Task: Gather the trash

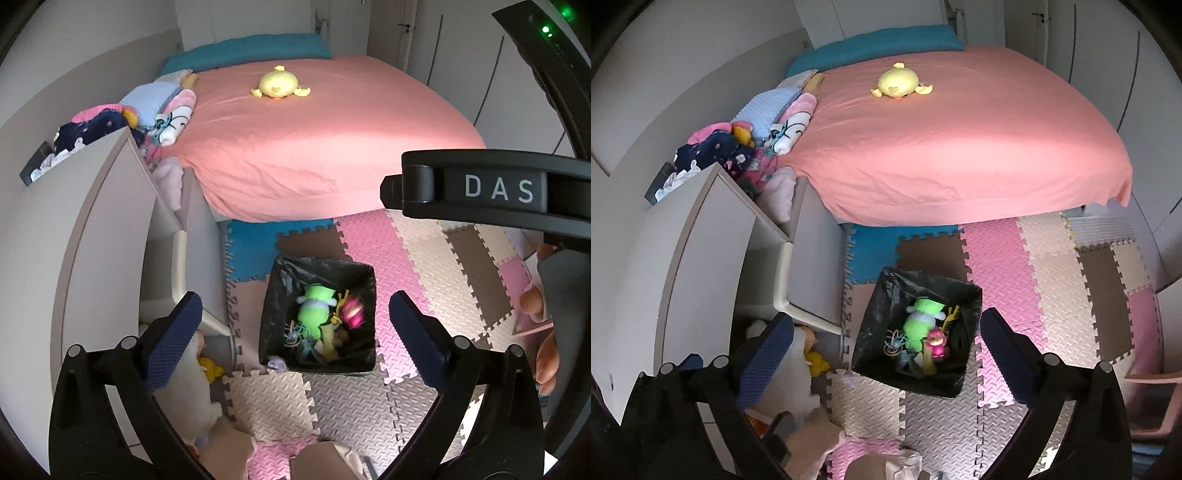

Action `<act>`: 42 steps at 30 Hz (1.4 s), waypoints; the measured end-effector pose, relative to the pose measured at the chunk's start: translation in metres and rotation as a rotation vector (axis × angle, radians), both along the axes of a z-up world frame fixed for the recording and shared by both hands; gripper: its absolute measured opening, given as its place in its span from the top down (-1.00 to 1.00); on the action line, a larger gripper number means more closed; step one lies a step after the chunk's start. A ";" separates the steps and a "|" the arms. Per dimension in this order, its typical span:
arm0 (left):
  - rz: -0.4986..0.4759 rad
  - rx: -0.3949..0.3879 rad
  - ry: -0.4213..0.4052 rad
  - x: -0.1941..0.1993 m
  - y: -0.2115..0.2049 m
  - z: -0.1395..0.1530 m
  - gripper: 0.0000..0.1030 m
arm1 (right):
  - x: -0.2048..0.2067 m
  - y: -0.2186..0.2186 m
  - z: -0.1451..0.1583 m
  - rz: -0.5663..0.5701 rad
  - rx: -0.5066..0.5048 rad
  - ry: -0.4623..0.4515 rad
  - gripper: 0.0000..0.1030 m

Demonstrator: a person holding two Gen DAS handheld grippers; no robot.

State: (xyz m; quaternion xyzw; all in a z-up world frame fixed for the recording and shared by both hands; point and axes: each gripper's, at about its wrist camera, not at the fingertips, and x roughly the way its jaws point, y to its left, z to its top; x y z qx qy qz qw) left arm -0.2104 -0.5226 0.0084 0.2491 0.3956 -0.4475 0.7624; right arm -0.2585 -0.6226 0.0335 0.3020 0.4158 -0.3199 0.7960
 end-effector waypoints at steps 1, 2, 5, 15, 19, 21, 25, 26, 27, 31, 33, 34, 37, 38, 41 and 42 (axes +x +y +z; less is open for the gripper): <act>-0.001 0.002 0.003 0.001 0.000 -0.002 -0.90 | 0.000 0.000 0.000 0.002 0.000 0.000 -0.95; -0.002 0.000 0.006 0.002 0.000 -0.002 -0.90 | 0.001 0.000 -0.001 0.002 0.003 0.001 -0.95; -0.003 -0.007 0.018 0.004 0.001 -0.001 -0.90 | 0.003 0.001 0.001 -0.006 0.004 -0.005 -0.95; 0.016 -0.030 0.035 0.009 0.014 0.008 -0.90 | 0.004 0.006 0.002 -0.010 0.019 -0.020 -0.95; 0.032 -0.033 0.036 0.014 0.020 0.010 -0.90 | 0.009 0.011 0.002 0.004 0.025 -0.021 -0.95; 0.037 -0.037 0.028 0.016 0.023 0.013 -0.90 | 0.013 0.014 0.004 0.011 0.026 -0.023 -0.95; 0.055 -0.045 0.015 0.024 0.033 0.022 -0.90 | 0.026 0.024 0.012 0.034 0.017 -0.031 -0.95; 0.067 -0.048 0.009 0.029 0.038 0.026 -0.90 | 0.029 0.027 0.014 0.038 0.015 -0.033 -0.95; 0.075 -0.051 0.006 0.032 0.042 0.029 -0.90 | 0.033 0.031 0.017 0.045 0.012 -0.038 -0.95; 0.125 -0.063 -0.015 0.051 0.064 0.042 -0.90 | 0.054 0.050 0.030 0.086 -0.003 -0.054 -0.95; 0.151 -0.071 -0.023 0.061 0.077 0.048 -0.90 | 0.065 0.060 0.036 0.107 -0.010 -0.059 -0.95; 0.160 -0.072 -0.027 0.065 0.082 0.050 -0.90 | 0.073 0.066 0.040 0.121 -0.013 -0.062 -0.95; 0.209 -0.079 -0.042 0.083 0.107 0.060 -0.90 | 0.094 0.086 0.050 0.162 -0.027 -0.069 -0.95; 0.221 -0.083 -0.045 0.088 0.114 0.062 -0.90 | 0.100 0.093 0.052 0.174 -0.031 -0.072 -0.95; 0.269 -0.095 -0.052 0.103 0.138 0.069 -0.90 | 0.121 0.115 0.061 0.220 -0.040 -0.077 -0.95; 0.283 -0.097 -0.056 0.108 0.146 0.071 -0.90 | 0.130 0.124 0.063 0.237 -0.045 -0.078 -0.95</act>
